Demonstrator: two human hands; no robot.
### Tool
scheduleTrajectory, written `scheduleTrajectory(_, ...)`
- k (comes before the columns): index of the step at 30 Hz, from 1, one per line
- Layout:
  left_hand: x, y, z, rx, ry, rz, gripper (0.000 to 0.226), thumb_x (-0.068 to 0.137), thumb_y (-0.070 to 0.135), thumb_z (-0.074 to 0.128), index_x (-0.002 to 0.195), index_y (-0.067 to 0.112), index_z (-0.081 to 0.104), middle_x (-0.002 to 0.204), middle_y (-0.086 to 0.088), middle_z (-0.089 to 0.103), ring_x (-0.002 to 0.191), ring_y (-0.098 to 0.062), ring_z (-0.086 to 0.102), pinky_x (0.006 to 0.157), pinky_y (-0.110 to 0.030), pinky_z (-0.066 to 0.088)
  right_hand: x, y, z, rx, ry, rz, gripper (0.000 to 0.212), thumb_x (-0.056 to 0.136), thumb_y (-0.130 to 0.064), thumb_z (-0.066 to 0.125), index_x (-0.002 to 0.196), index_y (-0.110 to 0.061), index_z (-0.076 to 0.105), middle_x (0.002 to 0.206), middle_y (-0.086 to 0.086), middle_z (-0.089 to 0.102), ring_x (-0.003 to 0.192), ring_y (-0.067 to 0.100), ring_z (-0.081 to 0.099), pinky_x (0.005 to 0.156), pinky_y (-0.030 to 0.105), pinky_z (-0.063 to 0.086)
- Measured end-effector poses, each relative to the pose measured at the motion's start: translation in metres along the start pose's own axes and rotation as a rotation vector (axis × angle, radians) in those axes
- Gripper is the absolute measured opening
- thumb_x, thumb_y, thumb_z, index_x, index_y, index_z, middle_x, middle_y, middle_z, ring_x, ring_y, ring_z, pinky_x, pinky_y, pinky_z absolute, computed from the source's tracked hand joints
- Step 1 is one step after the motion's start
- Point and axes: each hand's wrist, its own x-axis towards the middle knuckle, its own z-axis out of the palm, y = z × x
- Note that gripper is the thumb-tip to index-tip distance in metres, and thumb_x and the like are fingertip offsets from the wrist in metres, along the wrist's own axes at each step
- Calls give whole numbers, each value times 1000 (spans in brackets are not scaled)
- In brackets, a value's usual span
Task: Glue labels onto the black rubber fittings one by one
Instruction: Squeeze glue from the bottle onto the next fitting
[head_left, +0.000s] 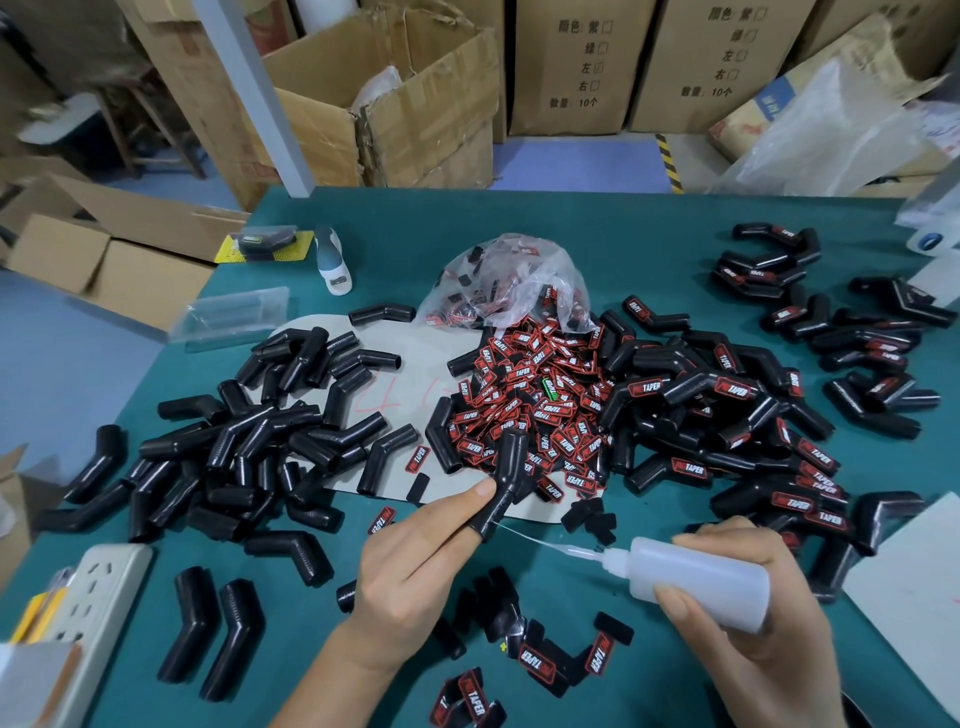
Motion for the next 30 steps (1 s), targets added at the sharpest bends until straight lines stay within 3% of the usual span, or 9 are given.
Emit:
scheduleTrajectory(3,0,0,0,6,0,9,22,99,-8,66,78,-10,74,125,-25,71,109,-23,74,90,-23,56,1,-1,0,-5,2,4,30,77,-33,72,105,-40,62,99,-21,66,87,3,62,66,13,50)
scheduleTrajectory(7,0,0,0,15,7,9,24,99,-8,65,77,-9,74,124,-24,72,108,-19,74,90,-19,54,-2,4,-2,-17,25,25,47,73,-10,78,103,-42,63,100,-22,67,86,1,62,62,12,50)
scheduleTrajectory(10,-1,0,0,10,18,12,19,100,-8,65,82,-6,71,125,-24,72,107,-19,73,90,-18,53,-3,7,-3,-21,24,13,49,71,-6,74,103,-42,63,101,-22,67,87,0,62,61,13,49)
scheduleTrajectory(15,-2,-1,0,27,23,14,26,100,-7,64,76,-10,75,124,-23,72,106,-19,73,88,-20,56,-4,8,-4,14,23,29,48,73,-10,78,103,-45,66,97,-17,66,86,3,63,62,13,51)
scheduleTrajectory(18,-1,-1,0,-1,39,-24,25,99,-10,62,77,-6,73,126,-20,72,104,-15,72,89,-19,56,1,5,-6,-21,80,48,37,75,-35,78,103,-54,63,100,-22,66,88,0,63,65,10,50)
scheduleTrajectory(21,-2,4,1,-151,56,-155,19,103,-6,59,86,-1,67,134,-9,69,112,-21,73,97,-30,58,5,12,-9,8,155,138,37,72,-41,81,100,-54,61,101,-22,66,89,1,65,65,13,53)
scheduleTrajectory(24,-2,9,2,-255,40,-360,17,98,-5,65,84,0,72,134,3,71,114,-23,73,103,-30,55,10,22,-10,-72,156,169,39,83,-35,88,101,-53,58,104,-20,65,93,2,65,72,14,53)
scheduleTrajectory(27,4,11,1,-393,16,-538,16,96,3,70,98,17,77,127,3,74,115,-24,73,102,-31,55,14,33,-8,-143,94,247,48,85,-22,83,106,-58,59,110,-29,68,100,-6,66,79,17,53)
scheduleTrajectory(30,6,13,2,-611,-9,-688,16,102,17,63,109,25,74,124,0,73,115,-23,70,97,-29,56,16,44,-3,-248,42,321,53,88,-19,82,106,-64,60,110,-37,68,103,-12,65,85,16,49)
